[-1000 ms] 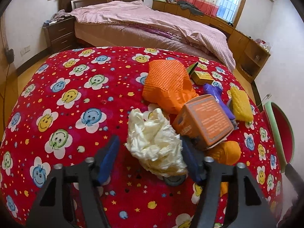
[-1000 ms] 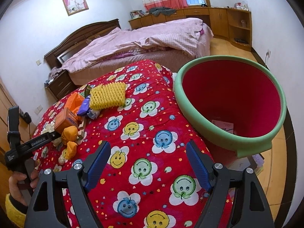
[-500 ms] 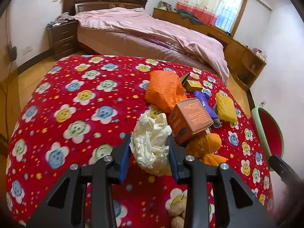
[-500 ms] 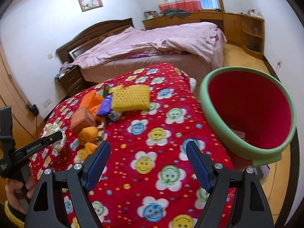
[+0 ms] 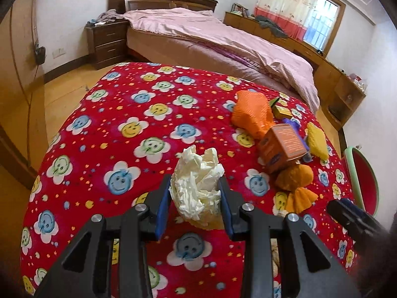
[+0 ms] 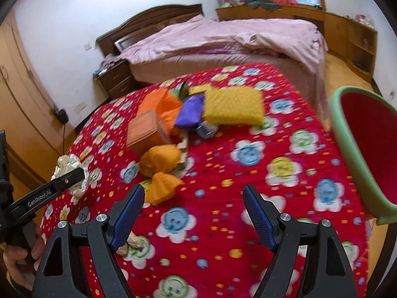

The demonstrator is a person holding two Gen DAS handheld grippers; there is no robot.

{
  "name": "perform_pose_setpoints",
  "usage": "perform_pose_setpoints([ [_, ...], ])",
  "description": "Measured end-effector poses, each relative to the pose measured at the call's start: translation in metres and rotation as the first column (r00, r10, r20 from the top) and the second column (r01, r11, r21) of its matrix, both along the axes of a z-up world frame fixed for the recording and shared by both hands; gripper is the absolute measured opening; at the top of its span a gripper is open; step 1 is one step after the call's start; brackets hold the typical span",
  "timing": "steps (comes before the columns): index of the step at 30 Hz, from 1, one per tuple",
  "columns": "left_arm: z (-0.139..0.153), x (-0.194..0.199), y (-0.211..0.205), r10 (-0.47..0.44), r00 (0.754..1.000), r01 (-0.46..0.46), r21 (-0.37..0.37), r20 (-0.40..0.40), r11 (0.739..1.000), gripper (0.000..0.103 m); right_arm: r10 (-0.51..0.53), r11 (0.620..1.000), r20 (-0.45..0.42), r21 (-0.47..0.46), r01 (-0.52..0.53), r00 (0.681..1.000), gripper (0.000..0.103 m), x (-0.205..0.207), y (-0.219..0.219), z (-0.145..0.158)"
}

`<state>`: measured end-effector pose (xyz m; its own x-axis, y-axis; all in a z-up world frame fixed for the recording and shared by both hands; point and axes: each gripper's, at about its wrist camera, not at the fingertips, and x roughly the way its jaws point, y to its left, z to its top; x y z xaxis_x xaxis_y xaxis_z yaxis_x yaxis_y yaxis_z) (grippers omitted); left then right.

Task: Collect trash
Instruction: 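Grasp the crumpled white tissue with the left tool while the right tool grasps the orange bag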

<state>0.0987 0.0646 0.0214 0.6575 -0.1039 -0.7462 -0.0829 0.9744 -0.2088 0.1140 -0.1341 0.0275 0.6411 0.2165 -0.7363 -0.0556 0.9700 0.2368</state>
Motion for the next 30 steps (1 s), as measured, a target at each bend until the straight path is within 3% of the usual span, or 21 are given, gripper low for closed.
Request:
perform_pose_setpoints([
  [8,-0.005,0.0,0.008,0.018,1.0,-0.018,-0.008,-0.006,1.0,0.036,0.036,0.999,-0.031,-0.006,-0.036,0.999,0.082,0.021,0.024,-0.015],
  [15,-0.008,0.002,0.01,0.014,1.0,-0.014,-0.021,-0.011,1.0,0.036,0.039,0.998,-0.028,-0.051,-0.04,0.999,0.037,0.03,0.035,-0.023],
  [17,-0.008,0.002,0.01,0.012,1.0,-0.012,-0.02,-0.012,1.0,0.036,0.035,0.999,-0.032,-0.034,-0.036,0.999,0.032,0.031,0.033,-0.023],
  [19,-0.008,0.003,0.009,0.01,1.0,-0.01,-0.023,-0.012,1.0,0.036,0.04,0.999,-0.034,-0.026,-0.041,0.999,0.019,0.031,0.032,-0.023],
  [24,-0.003,0.0,0.005,0.002,1.0,-0.002,-0.024,-0.007,1.0,0.036,0.056,0.998,-0.024,-0.007,-0.056,0.998,0.011,0.024,0.03,-0.02],
  [30,0.01,-0.006,-0.006,-0.023,1.0,0.023,-0.014,0.017,1.0,0.036,0.053,0.999,0.013,0.01,-0.054,0.998,0.01,0.006,0.023,-0.005],
])
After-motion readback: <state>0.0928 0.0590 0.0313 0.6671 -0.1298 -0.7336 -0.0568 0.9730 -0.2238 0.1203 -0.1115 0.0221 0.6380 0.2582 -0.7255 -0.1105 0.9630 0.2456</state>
